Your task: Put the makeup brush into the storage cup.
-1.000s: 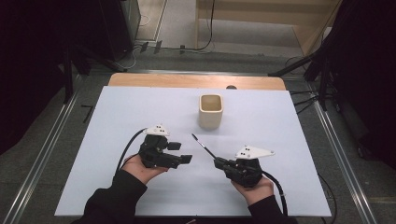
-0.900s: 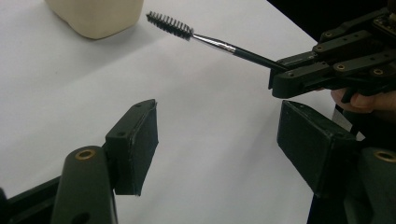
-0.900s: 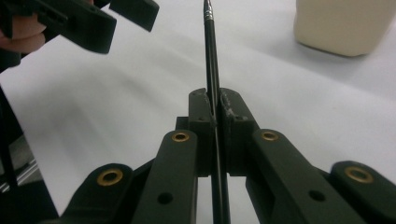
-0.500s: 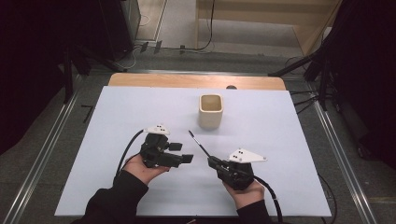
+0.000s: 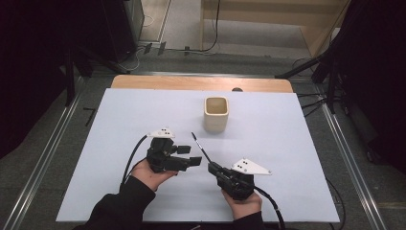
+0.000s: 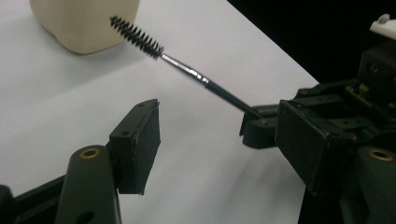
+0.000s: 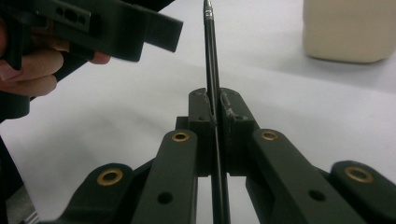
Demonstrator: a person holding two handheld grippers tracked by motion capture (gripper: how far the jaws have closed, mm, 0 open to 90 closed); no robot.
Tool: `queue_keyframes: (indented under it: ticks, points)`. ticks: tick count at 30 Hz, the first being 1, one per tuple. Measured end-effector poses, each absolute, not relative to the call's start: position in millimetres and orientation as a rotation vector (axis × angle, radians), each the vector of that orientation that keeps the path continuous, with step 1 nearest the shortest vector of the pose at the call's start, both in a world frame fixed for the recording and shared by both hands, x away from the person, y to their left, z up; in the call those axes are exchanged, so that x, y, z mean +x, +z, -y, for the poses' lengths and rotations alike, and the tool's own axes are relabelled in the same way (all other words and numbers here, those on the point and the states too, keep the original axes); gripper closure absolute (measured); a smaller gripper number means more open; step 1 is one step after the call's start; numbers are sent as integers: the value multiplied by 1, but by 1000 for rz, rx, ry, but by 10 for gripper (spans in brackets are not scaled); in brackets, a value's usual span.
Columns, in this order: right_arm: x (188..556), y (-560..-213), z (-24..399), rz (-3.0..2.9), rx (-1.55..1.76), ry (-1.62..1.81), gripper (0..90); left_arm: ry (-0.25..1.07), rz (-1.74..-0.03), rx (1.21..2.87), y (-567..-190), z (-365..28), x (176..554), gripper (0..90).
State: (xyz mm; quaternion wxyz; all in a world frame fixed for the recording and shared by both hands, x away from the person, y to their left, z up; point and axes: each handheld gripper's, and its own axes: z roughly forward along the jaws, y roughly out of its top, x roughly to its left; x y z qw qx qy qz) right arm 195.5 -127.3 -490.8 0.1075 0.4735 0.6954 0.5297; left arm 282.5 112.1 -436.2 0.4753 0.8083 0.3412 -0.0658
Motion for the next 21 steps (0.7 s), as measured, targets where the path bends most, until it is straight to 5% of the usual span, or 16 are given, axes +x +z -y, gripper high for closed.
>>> queue_keyframes:
  ticks: [21]
  points:
    - [197,-507,121,-1876,1569,1846,857,-208,-894,1897,-439,-110,287,351]
